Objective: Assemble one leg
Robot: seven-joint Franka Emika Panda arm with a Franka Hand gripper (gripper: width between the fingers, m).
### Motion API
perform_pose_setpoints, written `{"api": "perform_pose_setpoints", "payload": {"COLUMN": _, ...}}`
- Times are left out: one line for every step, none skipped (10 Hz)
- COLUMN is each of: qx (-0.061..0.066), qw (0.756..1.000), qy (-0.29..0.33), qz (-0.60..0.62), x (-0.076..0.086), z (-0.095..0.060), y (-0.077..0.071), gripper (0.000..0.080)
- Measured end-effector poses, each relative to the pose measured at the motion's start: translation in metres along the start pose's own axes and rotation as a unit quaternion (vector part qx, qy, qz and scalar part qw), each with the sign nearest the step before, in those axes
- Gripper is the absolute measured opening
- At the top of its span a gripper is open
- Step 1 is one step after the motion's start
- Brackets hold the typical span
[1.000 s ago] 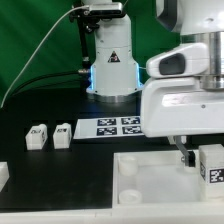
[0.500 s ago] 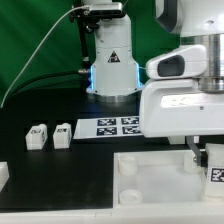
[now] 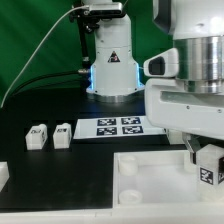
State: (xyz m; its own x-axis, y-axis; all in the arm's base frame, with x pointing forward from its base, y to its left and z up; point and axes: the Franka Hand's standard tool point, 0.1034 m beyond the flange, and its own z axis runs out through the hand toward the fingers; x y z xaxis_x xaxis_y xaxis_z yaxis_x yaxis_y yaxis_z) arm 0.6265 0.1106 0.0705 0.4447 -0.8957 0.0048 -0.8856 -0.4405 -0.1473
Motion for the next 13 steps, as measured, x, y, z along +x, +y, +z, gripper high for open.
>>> {"api": "perform_pose_setpoints", "payload": {"qx": 0.006, "qw": 0.998, "qy": -0.014, "qz": 0.066, "x": -0.0006, "z": 0.0002, "y": 0.0008, "gripper": 0.0294}}
{"api": "perform_pose_setpoints", "payload": {"qx": 0.007, "qw": 0.988, "qy": -0.025, "qz": 0.153, "x": -0.0017, "z": 0.0005, "y": 0.0011, "gripper": 0.0294}}
{"api": "perform_pose_setpoints", "payload": {"qx": 0.006, "qw": 0.978, "qy": -0.027, "qz": 0.209, "x": -0.0029, "z": 0.0007, "y": 0.0014, "gripper": 0.0294}}
{"api": "perform_pose_setpoints", "payload": {"qx": 0.005, "qw": 0.97, "qy": -0.027, "qz": 0.241, "x": -0.0037, "z": 0.0009, "y": 0.0014, "gripper": 0.0294}}
{"api": "perform_pose_setpoints", "payload": {"qx": 0.004, "qw": 0.964, "qy": -0.027, "qz": 0.265, "x": -0.0043, "z": 0.001, "y": 0.0013, "gripper": 0.03}}
{"api": "perform_pose_setpoints", "payload": {"qx": 0.005, "qw": 0.97, "qy": -0.027, "qz": 0.243, "x": -0.0041, "z": 0.0014, "y": 0.0016, "gripper": 0.03}}
{"api": "perform_pose_setpoints", "payload": {"qx": 0.006, "qw": 0.977, "qy": -0.025, "qz": 0.213, "x": -0.0039, "z": 0.0021, "y": 0.0019, "gripper": 0.0472}}
{"api": "perform_pose_setpoints", "payload": {"qx": 0.019, "qw": 0.986, "qy": -0.016, "qz": 0.166, "x": -0.0035, "z": 0.0049, "y": 0.0038, "gripper": 0.0472}}
{"api": "perform_pose_setpoints", "payload": {"qx": 0.02, "qw": 0.995, "qy": -0.01, "qz": 0.099, "x": -0.0071, "z": 0.0069, "y": 0.0054, "gripper": 0.0608}}
{"api": "perform_pose_setpoints", "payload": {"qx": 0.019, "qw": 0.999, "qy": -0.001, "qz": -0.029, "x": -0.0103, "z": 0.0037, "y": 0.0009, "gripper": 0.0641}}
{"api": "perform_pose_setpoints", "payload": {"qx": 0.02, "qw": 0.997, "qy": 0.001, "qz": -0.069, "x": -0.0091, "z": 0.004, "y": 0.0011, "gripper": 0.0641}}
{"api": "perform_pose_setpoints", "payload": {"qx": 0.019, "qw": 0.994, "qy": 0.003, "qz": -0.109, "x": -0.0084, "z": 0.0041, "y": 0.0014, "gripper": 0.0648}}
{"api": "perform_pose_setpoints", "payload": {"qx": 0.015, "qw": 0.979, "qy": 0.008, "qz": -0.202, "x": -0.0076, "z": 0.003, "y": 0.0007, "gripper": 0.0648}}
